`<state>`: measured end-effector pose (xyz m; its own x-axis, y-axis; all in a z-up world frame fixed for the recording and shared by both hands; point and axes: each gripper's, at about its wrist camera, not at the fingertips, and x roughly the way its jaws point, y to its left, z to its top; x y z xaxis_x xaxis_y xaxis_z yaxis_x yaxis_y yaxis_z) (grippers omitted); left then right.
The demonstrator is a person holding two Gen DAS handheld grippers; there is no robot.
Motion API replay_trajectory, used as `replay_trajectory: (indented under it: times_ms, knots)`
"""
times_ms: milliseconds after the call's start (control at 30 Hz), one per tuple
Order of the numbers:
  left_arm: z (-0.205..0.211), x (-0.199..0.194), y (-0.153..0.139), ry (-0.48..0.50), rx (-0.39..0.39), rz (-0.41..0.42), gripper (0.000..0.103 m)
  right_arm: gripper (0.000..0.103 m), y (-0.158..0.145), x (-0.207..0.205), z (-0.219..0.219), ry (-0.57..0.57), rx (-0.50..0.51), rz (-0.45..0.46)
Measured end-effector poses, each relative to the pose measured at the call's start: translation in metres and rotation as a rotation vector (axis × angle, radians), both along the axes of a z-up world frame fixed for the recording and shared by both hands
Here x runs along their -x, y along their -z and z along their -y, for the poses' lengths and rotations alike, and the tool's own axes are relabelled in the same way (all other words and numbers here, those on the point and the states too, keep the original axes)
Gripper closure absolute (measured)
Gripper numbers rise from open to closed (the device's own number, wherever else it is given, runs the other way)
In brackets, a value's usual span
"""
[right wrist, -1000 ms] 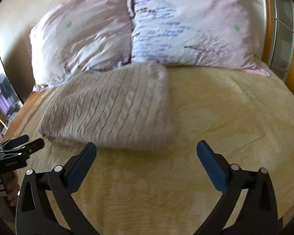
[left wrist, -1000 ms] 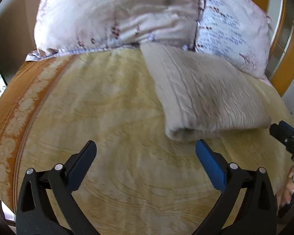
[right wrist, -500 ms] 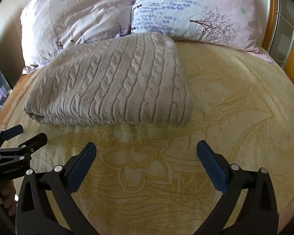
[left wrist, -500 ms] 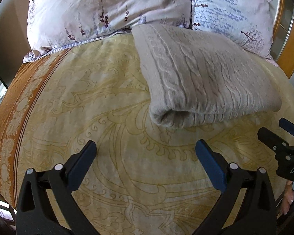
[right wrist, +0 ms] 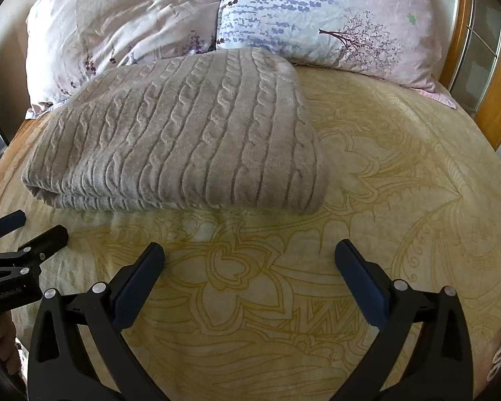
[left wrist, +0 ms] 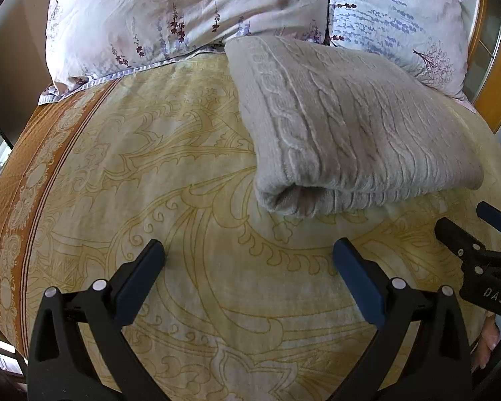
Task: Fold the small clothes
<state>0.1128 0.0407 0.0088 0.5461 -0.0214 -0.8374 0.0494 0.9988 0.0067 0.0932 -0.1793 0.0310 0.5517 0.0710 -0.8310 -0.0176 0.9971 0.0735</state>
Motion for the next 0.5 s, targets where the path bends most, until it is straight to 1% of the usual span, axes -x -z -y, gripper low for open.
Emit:
replay_trajectory:
  times_ms: [500]
  knots:
    - [0.0005,0.0004,0.0006,-0.002,0.0,-0.002,0.002,0.001,0.0002,0.0019,-0.0006,0.018,0.003,0.007]
